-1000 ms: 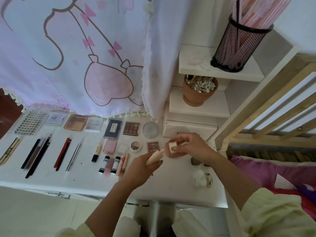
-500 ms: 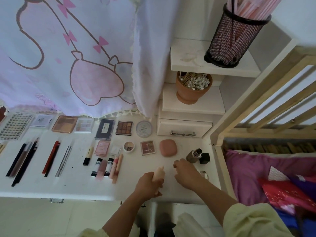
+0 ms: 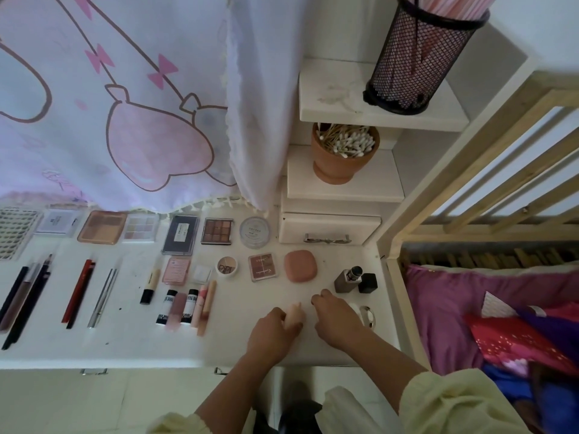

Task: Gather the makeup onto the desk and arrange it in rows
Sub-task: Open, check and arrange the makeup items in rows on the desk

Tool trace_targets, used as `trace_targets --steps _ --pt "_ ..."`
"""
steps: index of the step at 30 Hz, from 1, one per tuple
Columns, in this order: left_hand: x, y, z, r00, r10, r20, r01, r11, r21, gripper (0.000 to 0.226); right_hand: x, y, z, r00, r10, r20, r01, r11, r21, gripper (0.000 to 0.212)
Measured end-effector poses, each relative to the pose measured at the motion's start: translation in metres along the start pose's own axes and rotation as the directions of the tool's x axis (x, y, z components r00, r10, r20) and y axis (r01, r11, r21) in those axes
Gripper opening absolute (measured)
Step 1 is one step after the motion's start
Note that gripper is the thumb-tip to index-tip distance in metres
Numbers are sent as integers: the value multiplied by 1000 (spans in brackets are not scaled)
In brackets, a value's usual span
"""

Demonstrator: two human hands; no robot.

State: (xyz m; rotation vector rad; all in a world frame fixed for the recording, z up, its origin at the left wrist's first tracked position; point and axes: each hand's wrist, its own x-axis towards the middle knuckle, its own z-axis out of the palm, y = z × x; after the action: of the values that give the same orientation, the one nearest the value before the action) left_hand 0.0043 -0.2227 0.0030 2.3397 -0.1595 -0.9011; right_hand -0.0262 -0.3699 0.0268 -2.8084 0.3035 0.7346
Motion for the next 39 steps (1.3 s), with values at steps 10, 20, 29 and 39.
trace_targets --steps 10,20,29,39 --pt "3 0 1 996 14 -88 10 963 268 38 -2 0 -3 1000 -5 23 5 1000 -30 27" --pt "6 5 7 999 26 -30 -19 973 230 28 -6 -3 -8 999 5 38 -2 999 -54 22" --pt "13 1 -12 994 46 -103 -22 975 221 45 -1 -9 -37 994 -54 -99 57 998 33 30" --pt "31 -16 -30 986 76 -146 -66 995 72 14 54 -20 -52 996 -60 -65 54 995 -79 68"
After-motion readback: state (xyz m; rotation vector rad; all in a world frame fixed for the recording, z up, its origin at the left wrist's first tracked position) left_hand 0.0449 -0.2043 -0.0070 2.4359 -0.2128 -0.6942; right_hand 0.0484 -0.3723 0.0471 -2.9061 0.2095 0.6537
